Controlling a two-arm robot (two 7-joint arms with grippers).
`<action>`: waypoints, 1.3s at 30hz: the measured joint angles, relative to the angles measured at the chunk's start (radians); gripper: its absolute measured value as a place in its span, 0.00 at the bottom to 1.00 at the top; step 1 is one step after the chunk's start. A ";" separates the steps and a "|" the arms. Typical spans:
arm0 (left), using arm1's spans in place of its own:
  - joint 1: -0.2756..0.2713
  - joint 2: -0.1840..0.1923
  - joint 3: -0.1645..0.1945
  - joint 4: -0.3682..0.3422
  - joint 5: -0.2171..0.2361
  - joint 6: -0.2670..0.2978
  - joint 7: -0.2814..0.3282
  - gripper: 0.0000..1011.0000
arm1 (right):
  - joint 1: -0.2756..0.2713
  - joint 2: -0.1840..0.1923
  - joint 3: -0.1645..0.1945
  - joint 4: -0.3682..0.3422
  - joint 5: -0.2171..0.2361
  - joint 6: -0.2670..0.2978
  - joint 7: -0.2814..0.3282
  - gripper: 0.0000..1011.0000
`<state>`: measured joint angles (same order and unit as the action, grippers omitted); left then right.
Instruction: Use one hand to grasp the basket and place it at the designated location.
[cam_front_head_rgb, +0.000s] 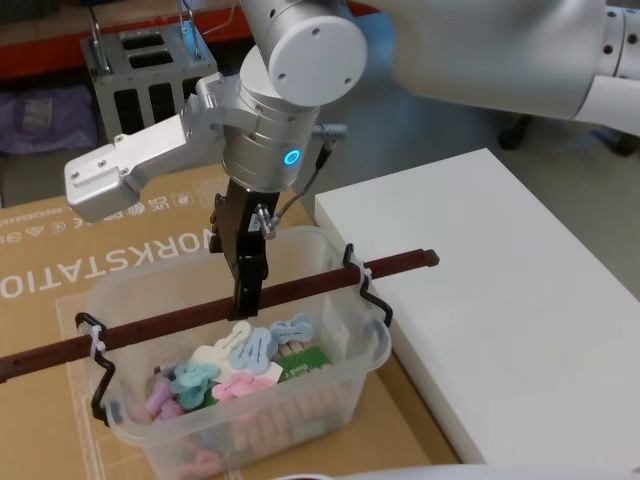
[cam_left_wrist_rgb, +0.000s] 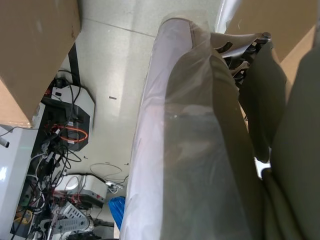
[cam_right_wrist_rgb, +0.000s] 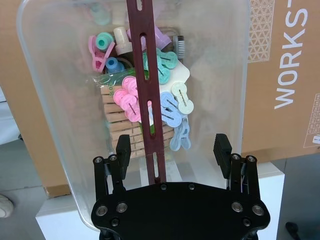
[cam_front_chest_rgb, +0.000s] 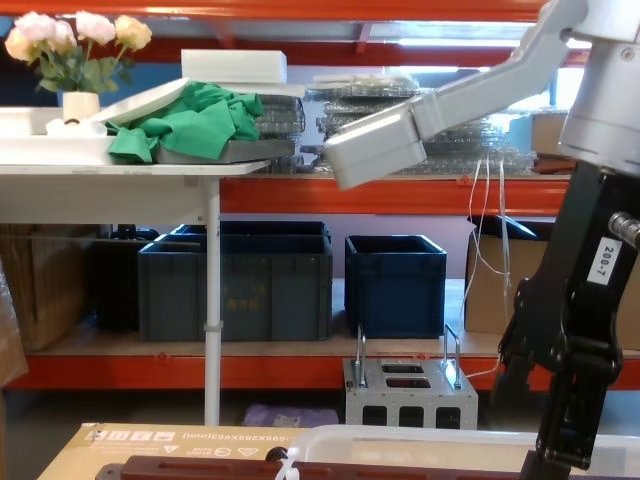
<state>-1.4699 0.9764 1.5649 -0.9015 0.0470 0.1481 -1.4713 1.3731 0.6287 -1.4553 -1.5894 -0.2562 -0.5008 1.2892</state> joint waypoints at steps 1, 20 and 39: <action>0.000 0.000 0.000 0.000 0.000 0.000 0.000 0.00 | 0.000 0.002 0.001 -0.003 0.001 0.001 0.001 0.99; 0.000 0.000 0.000 0.000 0.000 0.000 0.000 0.00 | 0.013 0.065 0.046 -0.062 0.026 0.010 0.014 0.99; 0.000 0.000 0.000 0.000 0.000 0.000 0.000 0.00 | 0.007 0.090 0.067 -0.087 0.032 0.005 0.025 0.99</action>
<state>-1.4699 0.9764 1.5649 -0.9014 0.0470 0.1481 -1.4713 1.3803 0.7186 -1.3883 -1.6768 -0.2240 -0.4959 1.3143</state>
